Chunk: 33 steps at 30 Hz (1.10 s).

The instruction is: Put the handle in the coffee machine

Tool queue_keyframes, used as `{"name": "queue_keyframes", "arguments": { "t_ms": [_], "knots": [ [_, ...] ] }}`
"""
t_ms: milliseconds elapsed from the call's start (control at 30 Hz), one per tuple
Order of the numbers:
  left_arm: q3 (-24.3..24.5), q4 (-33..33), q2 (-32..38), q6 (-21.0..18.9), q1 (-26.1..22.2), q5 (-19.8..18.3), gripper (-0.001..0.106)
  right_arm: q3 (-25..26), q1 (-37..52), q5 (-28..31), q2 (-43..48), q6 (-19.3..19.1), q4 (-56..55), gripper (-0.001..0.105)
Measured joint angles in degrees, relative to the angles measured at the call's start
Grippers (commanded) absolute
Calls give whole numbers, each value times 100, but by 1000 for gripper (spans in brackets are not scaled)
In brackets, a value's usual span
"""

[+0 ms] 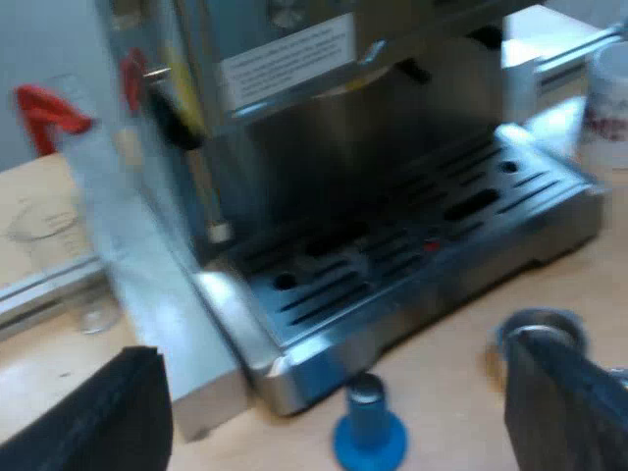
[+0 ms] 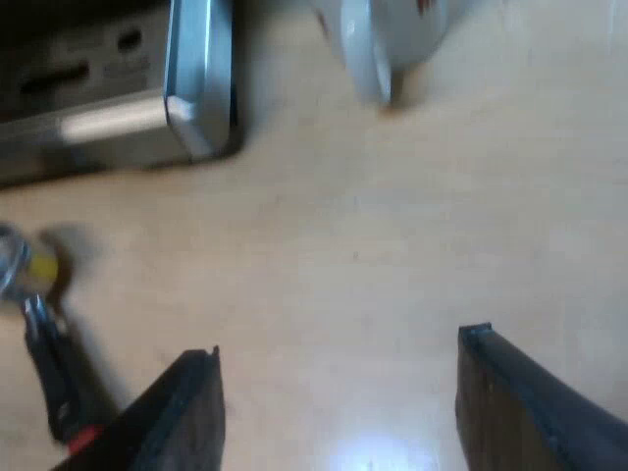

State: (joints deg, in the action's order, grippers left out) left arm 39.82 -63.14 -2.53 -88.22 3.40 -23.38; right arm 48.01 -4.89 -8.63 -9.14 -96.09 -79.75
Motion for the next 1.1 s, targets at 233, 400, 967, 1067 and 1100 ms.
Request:
{"name": "queue_keyframes", "arguments": {
  "t_ms": [233,400,967,1067,1100],
  "knots": [
    [66,22,-736,0,0,-871,63,638,0,-227,-1074,-573,-561,54],
    [73,22,-1279,77,0,-1401,59,753,0,-395,-1906,-857,-578,54],
    [73,22,-2421,998,742,-1803,59,770,-585,-479,-3595,-882,-170,54],
    [73,13,-2670,1017,1160,-1805,59,770,-923,-352,-3659,-651,53,54],
    [73,13,-2768,1017,1299,-1805,61,770,-1138,-270,-3708,-513,197,54]
  ]
}}
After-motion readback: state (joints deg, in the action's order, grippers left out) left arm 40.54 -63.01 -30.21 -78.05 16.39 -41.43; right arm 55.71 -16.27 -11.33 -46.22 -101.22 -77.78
